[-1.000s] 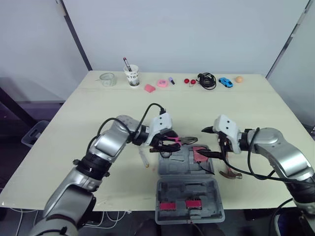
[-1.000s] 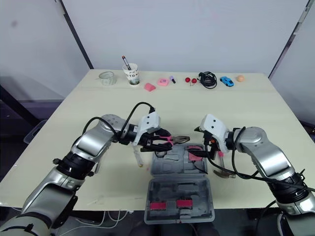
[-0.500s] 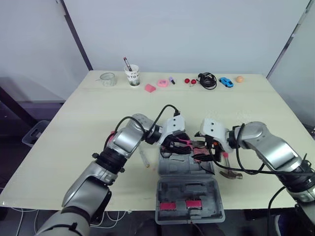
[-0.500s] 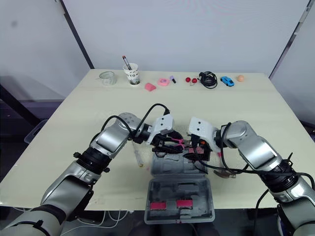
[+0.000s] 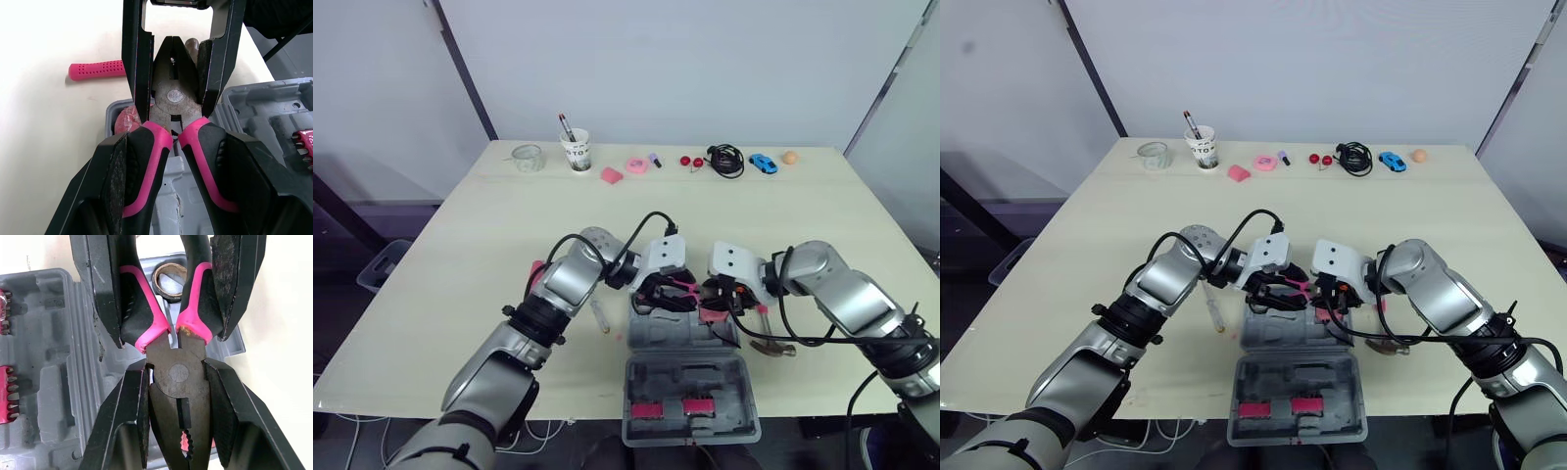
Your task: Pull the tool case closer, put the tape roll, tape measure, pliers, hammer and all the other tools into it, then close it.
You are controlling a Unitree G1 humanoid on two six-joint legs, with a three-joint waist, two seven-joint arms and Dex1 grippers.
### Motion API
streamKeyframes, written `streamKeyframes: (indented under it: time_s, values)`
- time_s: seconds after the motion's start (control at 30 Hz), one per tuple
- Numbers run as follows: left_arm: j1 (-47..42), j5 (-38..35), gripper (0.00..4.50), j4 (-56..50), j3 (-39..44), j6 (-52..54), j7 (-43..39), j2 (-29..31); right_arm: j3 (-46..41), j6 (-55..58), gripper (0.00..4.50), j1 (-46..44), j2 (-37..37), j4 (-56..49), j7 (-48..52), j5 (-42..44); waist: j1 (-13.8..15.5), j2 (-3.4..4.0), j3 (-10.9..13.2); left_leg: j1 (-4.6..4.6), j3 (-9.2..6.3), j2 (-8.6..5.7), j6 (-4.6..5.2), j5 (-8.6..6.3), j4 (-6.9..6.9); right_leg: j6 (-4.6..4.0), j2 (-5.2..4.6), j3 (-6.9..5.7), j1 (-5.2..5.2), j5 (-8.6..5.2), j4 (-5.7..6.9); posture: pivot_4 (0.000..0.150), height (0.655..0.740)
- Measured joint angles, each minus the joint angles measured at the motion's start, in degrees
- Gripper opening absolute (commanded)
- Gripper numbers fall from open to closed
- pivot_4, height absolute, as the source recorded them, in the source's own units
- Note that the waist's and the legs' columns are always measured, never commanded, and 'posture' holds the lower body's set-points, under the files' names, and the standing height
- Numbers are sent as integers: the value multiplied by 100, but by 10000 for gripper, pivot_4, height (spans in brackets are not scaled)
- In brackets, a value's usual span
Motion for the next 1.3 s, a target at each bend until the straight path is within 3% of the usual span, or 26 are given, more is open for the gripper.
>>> streamKeyframes:
  time_s: [0.27, 0.33, 0.4, 0.43, 0.67, 0.77, 0.8, 0.9, 1.3]
  values:
    - [40, 1, 24383, 7, 18, -90, -97, 64, -13, -51, 10667, 57, 79, 8, -30, -50, 0, 0, 0, 0, 0, 0, 0, 0, 0, 0, 0, -1, 0, 0, 0, 1500, 7400]
    - [61, -4, 34523, 12, 31, -148, -135, 94, -77, -99, 10667, 163, 127, -15, -85, -23, 1, 0, 0, 0, -1, 0, 0, 0, 0, 0, 0, -1, 0, 0, 1, 1500, 7400]
    - [146, -30, 39875, 40, 92, -319, -120, 102, -163, -95, 10667, 299, 116, -21, -135, 14, 10, 1, 0, -1, -1, 0, 0, 0, 1, 0, 0, -1, 0, 0, 1, 1500, 7400]
    - [188, -34, 44814, 57, 140, -350, -111, 111, -209, -94, 10667, 361, 88, -16, -145, 13, 12, 1, 0, -1, 0, 0, 0, 0, 2, 0, -1, -1, 0, 0, 1, 1500, 7400]
    - [627, -470, 44814, -182, 742, -440, -61, 259, -640, -103, 10667, 880, -179, -169, -258, 112, 1, 1, 0, -2, -3, 1, 0, 0, 1, 0, 0, -3, 0, 0, 2, 1500, 7400]
    - [1064, -749, 44814, -443, 1119, -453, -195, 623, -1088, -162, 10667, 1370, -365, -291, -323, 232, -8, 1, 0, 0, -4, 2, 0, 0, 1, 0, 0, -2, 0, 0, 2, 1500, 7400]
    - [1457, -988, 44814, -503, 1509, -459, -350, 1003, -1555, -210, 10667, 1773, -546, -207, -427, 302, -9, 2, 1, 1, -2, 2, 0, 0, 0, 0, -1, -2, 0, 0, 4, 1500, 7400]
    - [1813, -1260, 44814, -626, 1836, -464, -464, 1237, -2059, -388, 10667, 2017, -575, -83, -579, 386, -4, 4, 1, 3, 2, 2, 0, 0, 1, 0, -1, 0, 1, 0, 3, 1500, 7400]
    - [3089, -1993, 44814, -660, 2937, -1052, -895, 1774, -3310, -690, 10667, 2401, -394, 820, -1612, 463, -6, 6, 3, 6, 8, 5, 0, 0, -1, -1, -2, 3, 2, -1, 4, 1500, 7400]
